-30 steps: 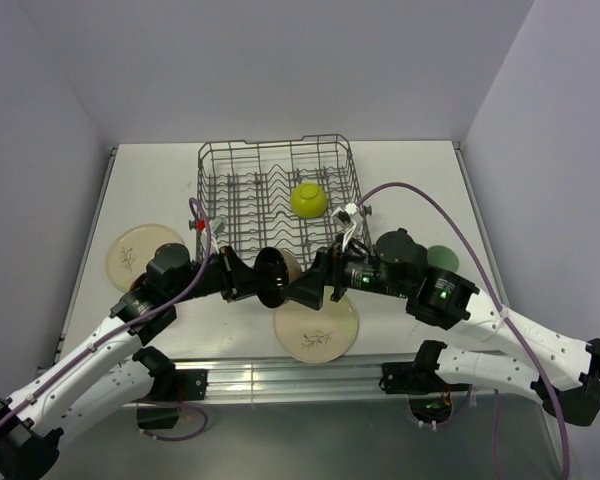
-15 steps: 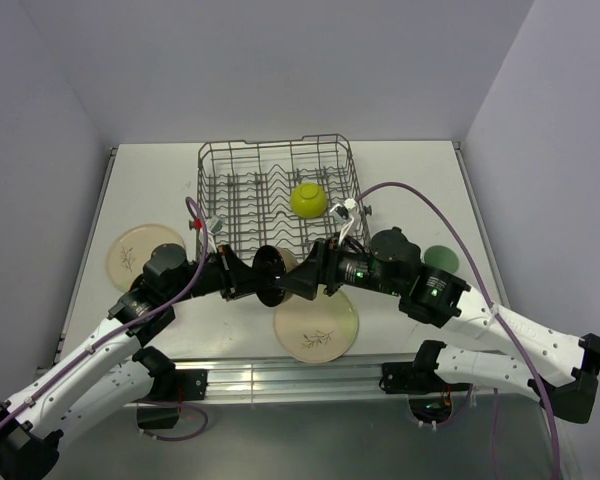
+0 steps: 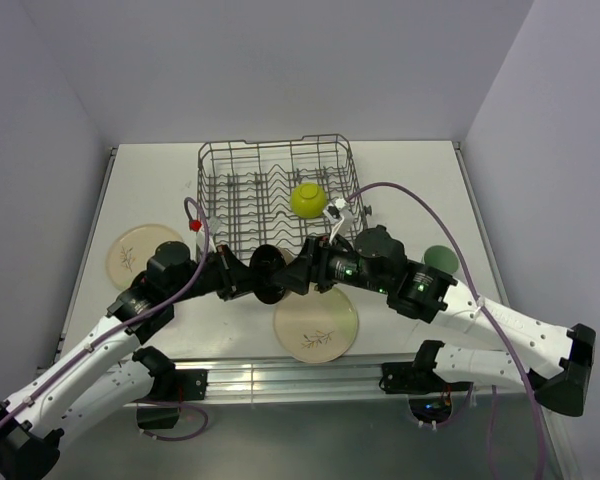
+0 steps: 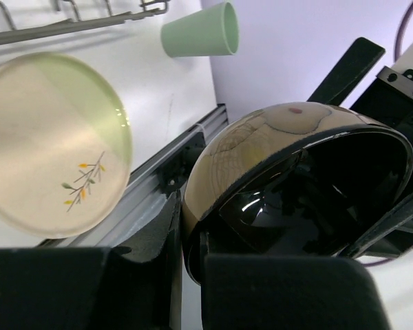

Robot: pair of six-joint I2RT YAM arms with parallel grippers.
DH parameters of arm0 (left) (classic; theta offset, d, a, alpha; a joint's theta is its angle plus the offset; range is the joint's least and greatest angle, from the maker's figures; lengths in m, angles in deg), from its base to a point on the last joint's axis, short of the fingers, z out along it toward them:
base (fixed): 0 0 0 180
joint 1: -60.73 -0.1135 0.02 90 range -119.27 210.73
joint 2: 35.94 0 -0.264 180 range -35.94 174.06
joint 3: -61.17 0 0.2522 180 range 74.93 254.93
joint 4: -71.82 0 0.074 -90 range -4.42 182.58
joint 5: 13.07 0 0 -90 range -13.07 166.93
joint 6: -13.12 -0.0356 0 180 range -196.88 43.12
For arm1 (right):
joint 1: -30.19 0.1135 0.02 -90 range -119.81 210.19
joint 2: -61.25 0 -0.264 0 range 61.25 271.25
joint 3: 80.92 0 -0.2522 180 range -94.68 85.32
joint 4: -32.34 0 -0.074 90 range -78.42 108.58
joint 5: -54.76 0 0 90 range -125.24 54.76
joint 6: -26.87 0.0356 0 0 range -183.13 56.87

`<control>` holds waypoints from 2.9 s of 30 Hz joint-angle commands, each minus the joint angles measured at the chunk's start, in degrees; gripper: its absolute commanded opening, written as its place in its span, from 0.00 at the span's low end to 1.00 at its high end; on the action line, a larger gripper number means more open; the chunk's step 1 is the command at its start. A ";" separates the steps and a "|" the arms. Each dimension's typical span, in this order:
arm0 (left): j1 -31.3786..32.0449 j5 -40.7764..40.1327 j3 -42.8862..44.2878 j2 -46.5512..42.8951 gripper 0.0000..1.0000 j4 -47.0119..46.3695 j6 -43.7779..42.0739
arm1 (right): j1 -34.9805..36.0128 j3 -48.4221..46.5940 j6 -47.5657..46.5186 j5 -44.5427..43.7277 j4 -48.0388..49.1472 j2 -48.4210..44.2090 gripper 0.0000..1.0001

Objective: Load the mixed dishes into the dish rack

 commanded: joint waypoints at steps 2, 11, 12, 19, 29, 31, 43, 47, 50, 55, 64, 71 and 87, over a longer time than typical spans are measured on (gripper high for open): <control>0.58 0.27 4.91 0.25 0.05 -1.12 -2.04 | 1.52 -3.20 -0.36 -2.88 3.10 1.81 0.00; 0.58 0.17 5.44 0.43 0.53 -0.32 -2.74 | 1.70 -3.12 -0.71 -5.43 3.90 1.64 0.00; 0.58 0.44 5.09 0.34 0.56 -0.76 -2.74 | 1.70 -3.20 -0.80 -5.60 3.81 1.55 0.00; 0.58 0.09 5.18 -0.18 0.84 0.11 -3.44 | 1.78 -2.68 -1.15 -7.36 3.46 -0.03 0.00; 0.58 -5.34 7.19 -2.99 0.99 8.01 -6.16 | 1.61 -5.22 -4.40 -12.63 -1.81 0.58 0.00; 0.49 -7.29 8.25 -3.78 0.99 12.41 -7.66 | 1.61 -5.92 -5.11 -13.95 -2.78 1.55 0.00; 0.49 -34.77 19.32 -10.72 0.99 36.84 -6.53 | 0.99 -14.27 -13.01 -18.78 -5.60 12.62 0.00; 0.49 -39.80 21.69 -13.97 0.99 40.01 -4.68 | 0.82 -19.71 -16.87 -21.86 -5.51 18.50 0.00; 0.58 -43.31 23.36 -15.38 0.99 41.86 -3.45 | 0.47 -24.89 -20.13 -23.79 -6.03 24.56 0.00; 0.49 -45.17 24.16 -16.80 0.99 42.74 -3.53 | -0.24 -33.60 -26.27 -28.27 -7.09 36.60 0.00; 0.49 -47.63 25.30 -16.71 0.99 43.97 -5.81 | -1.99 -49.16 -34.45 -35.92 -8.85 53.04 0.00; 0.49 -47.55 23.81 -17.50 0.99 43.27 -6.69 | -2.44 -60.49 -40.61 -42.95 -12.01 62.63 0.00; 0.58 -47.64 23.72 -19.61 0.99 43.62 -7.93 | -2.52 -75.71 -55.81 -60.53 -14.83 81.17 0.00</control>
